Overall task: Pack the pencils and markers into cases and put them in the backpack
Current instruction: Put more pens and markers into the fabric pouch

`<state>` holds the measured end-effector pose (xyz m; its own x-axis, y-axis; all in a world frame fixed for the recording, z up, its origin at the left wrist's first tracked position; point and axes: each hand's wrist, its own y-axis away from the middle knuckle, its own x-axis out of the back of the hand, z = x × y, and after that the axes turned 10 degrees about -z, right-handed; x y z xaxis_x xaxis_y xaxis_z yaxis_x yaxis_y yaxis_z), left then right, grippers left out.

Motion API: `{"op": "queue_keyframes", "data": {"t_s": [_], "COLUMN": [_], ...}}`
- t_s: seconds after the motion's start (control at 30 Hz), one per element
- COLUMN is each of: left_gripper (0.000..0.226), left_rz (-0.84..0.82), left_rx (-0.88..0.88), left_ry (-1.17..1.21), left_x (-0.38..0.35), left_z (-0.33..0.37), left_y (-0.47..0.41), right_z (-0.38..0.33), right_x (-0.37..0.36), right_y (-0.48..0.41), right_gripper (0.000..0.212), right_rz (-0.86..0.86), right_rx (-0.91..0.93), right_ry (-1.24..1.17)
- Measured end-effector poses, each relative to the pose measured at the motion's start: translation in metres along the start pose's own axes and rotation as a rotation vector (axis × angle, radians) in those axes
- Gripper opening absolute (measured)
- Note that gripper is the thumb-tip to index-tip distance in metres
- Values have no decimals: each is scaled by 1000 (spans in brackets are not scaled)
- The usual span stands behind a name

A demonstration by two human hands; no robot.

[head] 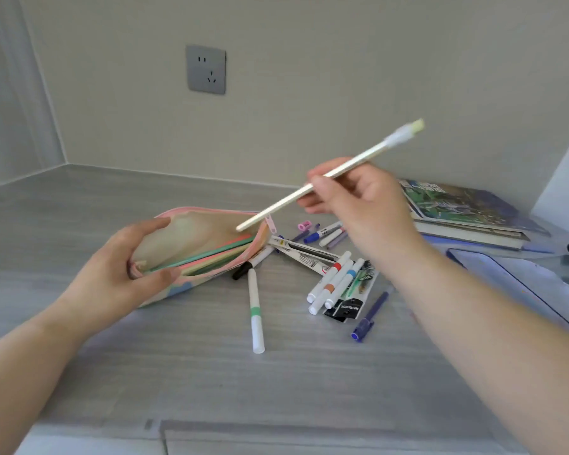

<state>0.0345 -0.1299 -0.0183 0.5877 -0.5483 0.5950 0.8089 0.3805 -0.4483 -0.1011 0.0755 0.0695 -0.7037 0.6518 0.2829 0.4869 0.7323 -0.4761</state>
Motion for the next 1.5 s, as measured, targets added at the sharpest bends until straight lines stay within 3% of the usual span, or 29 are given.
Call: {"op": "queue_keyframes", "data": {"t_s": [0.1,0.17,0.23,0.3,0.4,0.5,0.6,0.67,0.73,0.8,0.9,1.0,1.33,1.5], "left_gripper": [57,68,85,86,88,84,65,53,52,51,50,50,52,62], "left_rz": [-17,-15,-34,-50,-74,-66,-45,-33,-19,-11,-3,6,7,18], "left_rx": [33,64,64,77,66,92,67,61,71,66,61,65,19,8], "left_ry": [9,17,15,47,28,16,26,22,11,2,5,13,68,91], "left_x": [1,2,3,5,3,1,0,-1,-3,-4,-7,-8,-6,-8], "left_z": [-2,-3,0,2,3,0,-3,-4,-4,-5,-4,-2,-15,-29], "left_y": [-3,-7,-13,-19,-28,-32,-32,-31,-31,-30,-27,-25,-25,-27], "right_z": [15,24,32,43,66,84,81,78,79,92,119,142,155,157], "right_x": [-40,-57,-67,-71,-74,-75,-60,-38,-6,31,78,95,83,73], "right_y": [-22,-35,-48,-61,-74,-85,-86,-83,-82,-81,-73,-64,-80,-98], "right_gripper": [26,14,24,27,26,22,27,33,28,21,23,33,30,35], "right_rz": [-147,-257,-458,-628,-729,-744,-700,-533,-337,-295,-410,-494,-185,-222], "right_rx": [47,172,268,323,322,217,176,258,272,71,-287,-509,-753,-854], "right_ry": [54,412,950,1370,1539,1479,1202,1008,1001,1136,1299,1311,891,922]}}
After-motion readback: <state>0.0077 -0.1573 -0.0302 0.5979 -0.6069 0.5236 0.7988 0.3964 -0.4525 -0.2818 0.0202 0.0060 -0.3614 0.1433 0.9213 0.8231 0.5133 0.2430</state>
